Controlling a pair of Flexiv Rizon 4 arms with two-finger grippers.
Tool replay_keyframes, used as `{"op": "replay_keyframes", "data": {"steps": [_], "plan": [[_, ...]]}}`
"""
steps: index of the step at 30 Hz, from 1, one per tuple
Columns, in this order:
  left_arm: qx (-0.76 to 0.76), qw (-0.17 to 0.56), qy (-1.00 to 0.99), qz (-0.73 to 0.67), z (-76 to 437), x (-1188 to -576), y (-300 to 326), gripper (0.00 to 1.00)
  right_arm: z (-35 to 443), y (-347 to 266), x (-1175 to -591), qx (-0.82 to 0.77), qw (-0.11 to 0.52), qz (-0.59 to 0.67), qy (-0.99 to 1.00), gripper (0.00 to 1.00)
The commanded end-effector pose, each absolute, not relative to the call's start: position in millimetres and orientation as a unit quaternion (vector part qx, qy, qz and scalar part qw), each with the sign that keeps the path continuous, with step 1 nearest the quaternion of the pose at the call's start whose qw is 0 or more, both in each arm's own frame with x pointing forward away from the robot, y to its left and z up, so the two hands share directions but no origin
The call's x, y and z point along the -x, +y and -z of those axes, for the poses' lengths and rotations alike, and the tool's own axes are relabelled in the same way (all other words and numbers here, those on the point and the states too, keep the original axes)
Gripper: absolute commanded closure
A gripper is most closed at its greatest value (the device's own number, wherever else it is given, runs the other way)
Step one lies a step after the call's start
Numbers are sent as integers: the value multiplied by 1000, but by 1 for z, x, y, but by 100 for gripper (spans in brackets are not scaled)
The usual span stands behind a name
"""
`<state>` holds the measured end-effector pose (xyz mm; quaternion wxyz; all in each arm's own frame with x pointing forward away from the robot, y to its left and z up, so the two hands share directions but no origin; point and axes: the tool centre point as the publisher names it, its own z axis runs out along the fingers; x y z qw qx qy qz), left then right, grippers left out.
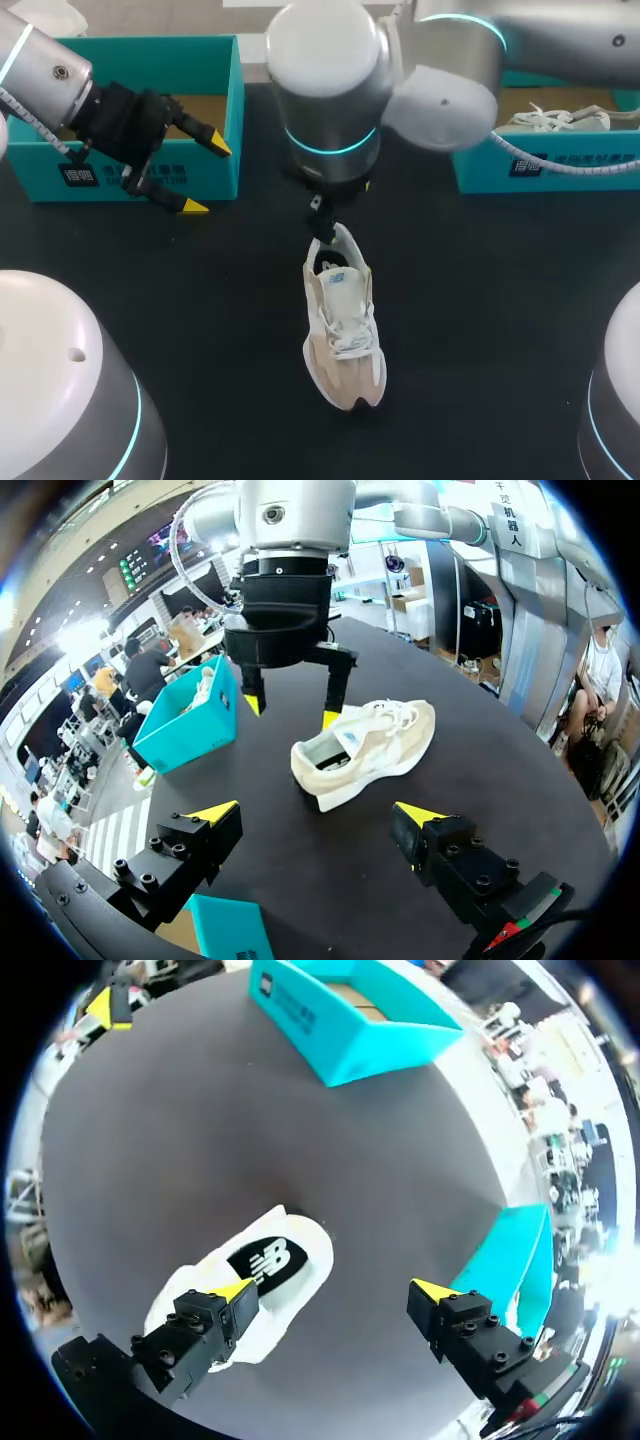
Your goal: Take the shoe out of the shoebox, open the shoe tongue, remove and reinsert the insole, then place the shoe into the shoebox
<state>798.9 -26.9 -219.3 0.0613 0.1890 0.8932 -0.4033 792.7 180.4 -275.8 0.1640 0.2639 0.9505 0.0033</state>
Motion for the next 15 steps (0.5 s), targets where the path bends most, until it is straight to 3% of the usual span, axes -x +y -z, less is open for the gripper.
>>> {"op": "replay_keyframes", "data": {"steps": [1,5,7,15], "plan": [[-190,60,894,402,220,-799,-27,0,294,177,-805,139,37,104,984,0],[-190,60,894,402,220,-799,-27,0,309,180,-809,142,26,123,982,0],[-190,60,894,402,220,-799,-27,0,315,182,-810,140,25,126,982,9],[-190,60,894,402,220,-799,-27,0,328,193,-815,143,23,122,982,19]]}}
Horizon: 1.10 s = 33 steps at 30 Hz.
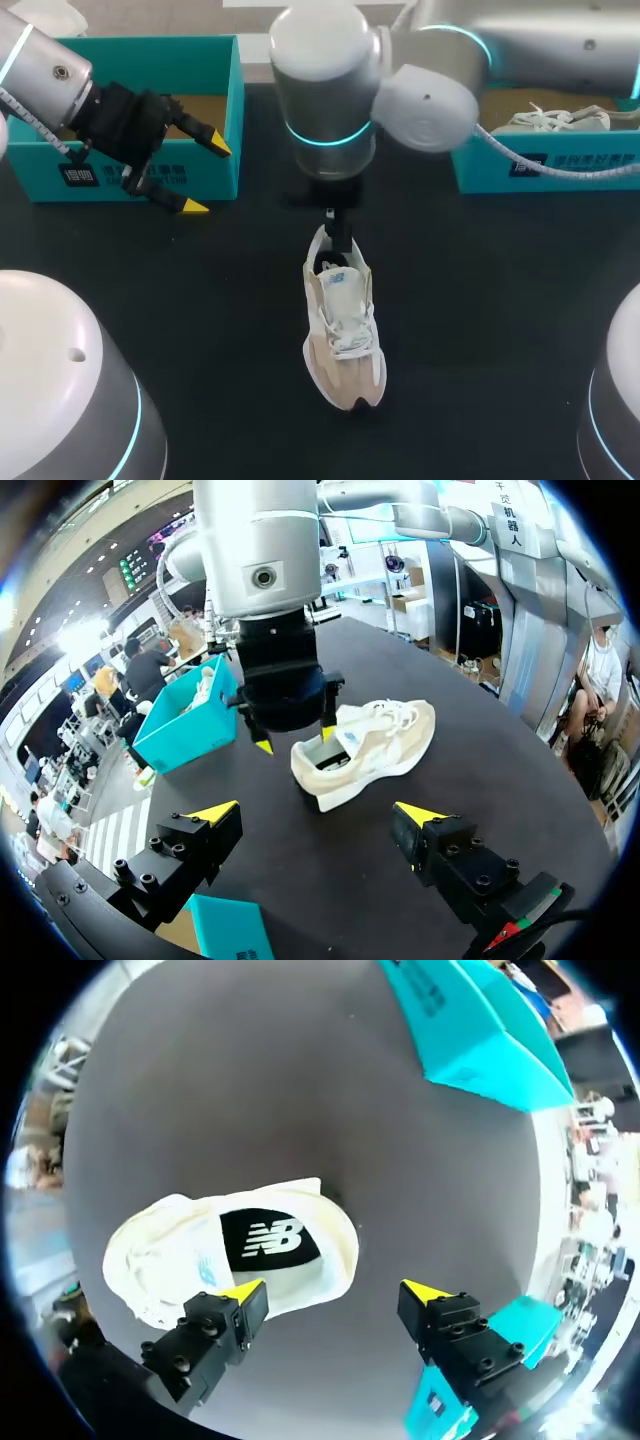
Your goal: Take the shoe out of the shoebox, open the shoe tongue, remove and reinsert the insole, then place the shoe into the shoebox
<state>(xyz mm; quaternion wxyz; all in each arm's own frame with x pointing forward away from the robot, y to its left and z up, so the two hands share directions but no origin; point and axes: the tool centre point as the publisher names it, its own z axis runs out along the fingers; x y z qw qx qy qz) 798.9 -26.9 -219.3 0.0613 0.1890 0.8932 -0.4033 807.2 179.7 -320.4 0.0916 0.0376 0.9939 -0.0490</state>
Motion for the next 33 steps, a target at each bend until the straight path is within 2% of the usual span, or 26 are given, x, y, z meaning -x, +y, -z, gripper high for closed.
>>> {"op": "replay_keyframes", "data": {"steps": [1,8,14,17,21,30,33], "plan": [[-190,60,894,402,220,-799,-27,0,331,194,-816,144,22,123,982,20],[-190,60,894,402,220,-799,-27,0,342,199,-821,136,21,121,983,37],[-190,60,894,402,220,-799,-27,0,348,200,-820,112,18,118,987,46],[-190,60,894,402,220,-799,-27,0,349,200,-821,93,19,116,989,46],[-190,60,894,402,220,-799,-27,0,350,203,-820,77,22,110,991,37],[-190,60,894,402,220,-799,-27,0,364,202,-821,45,30,95,994,35],[-190,60,894,402,220,-799,-27,0,368,199,-824,32,39,90,995,38]]}}
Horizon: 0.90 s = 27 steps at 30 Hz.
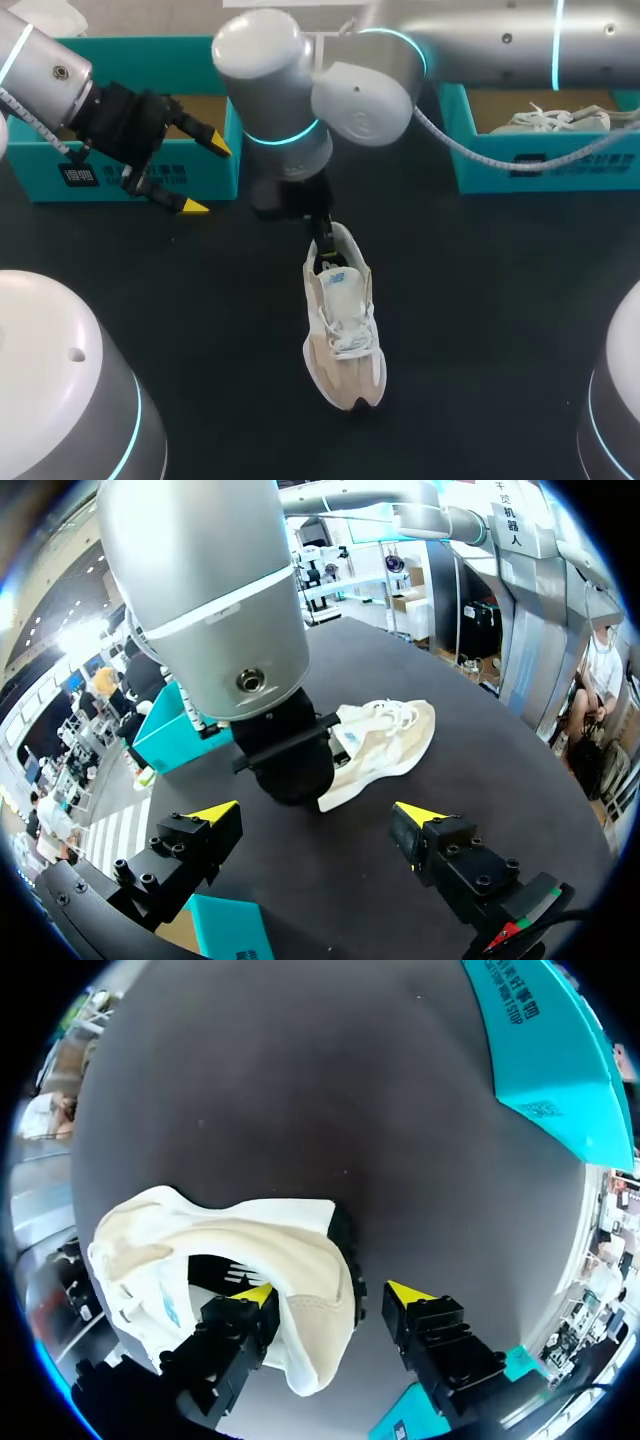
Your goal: Take the shoe out of the shoebox, open the shoe tongue, remove and reinsert the insole, then place the shoe into the shoebox
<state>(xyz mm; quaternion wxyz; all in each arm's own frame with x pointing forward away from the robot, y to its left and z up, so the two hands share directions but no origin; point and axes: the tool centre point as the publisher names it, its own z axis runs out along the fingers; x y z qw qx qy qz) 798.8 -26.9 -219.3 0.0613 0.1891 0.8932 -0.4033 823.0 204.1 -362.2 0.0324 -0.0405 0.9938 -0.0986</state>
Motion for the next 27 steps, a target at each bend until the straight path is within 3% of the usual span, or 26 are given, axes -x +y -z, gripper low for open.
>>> {"op": "replay_keyframes", "data": {"steps": [1,13,19,20,21,22,27], "plan": [[-190,60,894,402,220,-799,-27,0,369,199,-825,33,40,90,995,41],[-190,60,894,402,220,-799,-27,0,372,186,-821,10,42,87,995,41],[-190,60,894,402,220,-799,-27,0,373,187,-824,10,43,87,995,72],[-190,60,894,402,220,-799,-27,0,373,188,-824,10,44,87,995,80],[-190,60,894,402,220,-799,-27,0,375,188,-825,7,44,85,995,96],[-190,60,894,402,220,-799,-27,0,376,188,-825,5,45,83,996,100],[-190,60,894,402,220,-799,-27,0,380,188,-824,-16,45,91,995,100]]}}
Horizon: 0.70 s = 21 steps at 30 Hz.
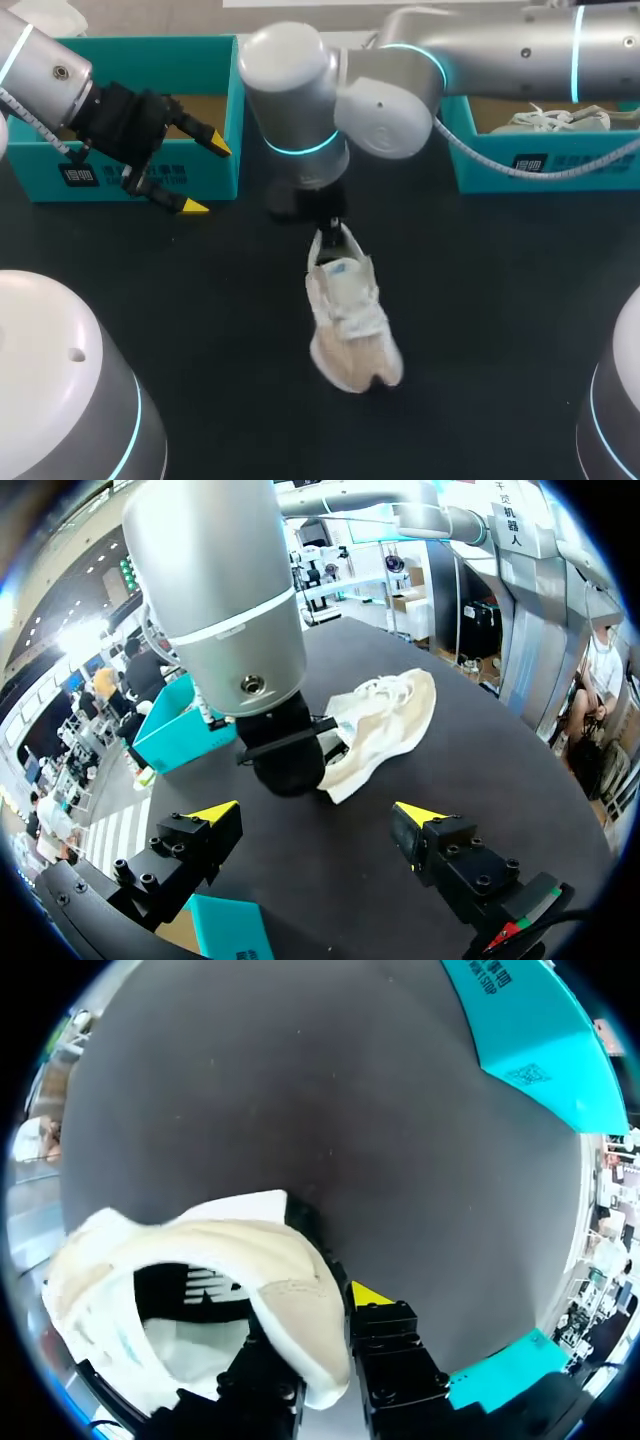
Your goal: Take the shoe out of the shoebox, open the shoe tongue, remove and reinsert the insole, then place the shoe into the shoebox
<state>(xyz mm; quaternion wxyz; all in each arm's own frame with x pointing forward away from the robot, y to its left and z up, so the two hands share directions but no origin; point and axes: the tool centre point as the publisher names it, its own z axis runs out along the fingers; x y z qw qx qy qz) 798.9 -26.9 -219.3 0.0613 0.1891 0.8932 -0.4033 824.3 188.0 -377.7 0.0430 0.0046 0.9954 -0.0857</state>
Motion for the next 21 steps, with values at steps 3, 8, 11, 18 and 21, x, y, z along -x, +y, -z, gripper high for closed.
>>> {"op": "replay_keyframes", "data": {"steps": [3,8,11,18,21], "plan": [[-190,60,894,402,220,-799,-27,0,370,185,-823,-27,45,99,994,100],[-190,60,894,402,220,-799,-27,0,338,175,-822,-49,18,106,993,100],[-190,60,894,402,220,-799,-27,0,313,168,-823,-69,13,103,992,100],[-190,60,894,402,220,-799,-27,0,256,149,-828,-93,26,83,992,100],[-190,60,894,402,220,-799,-27,0,228,134,-829,-95,33,84,991,100]]}}
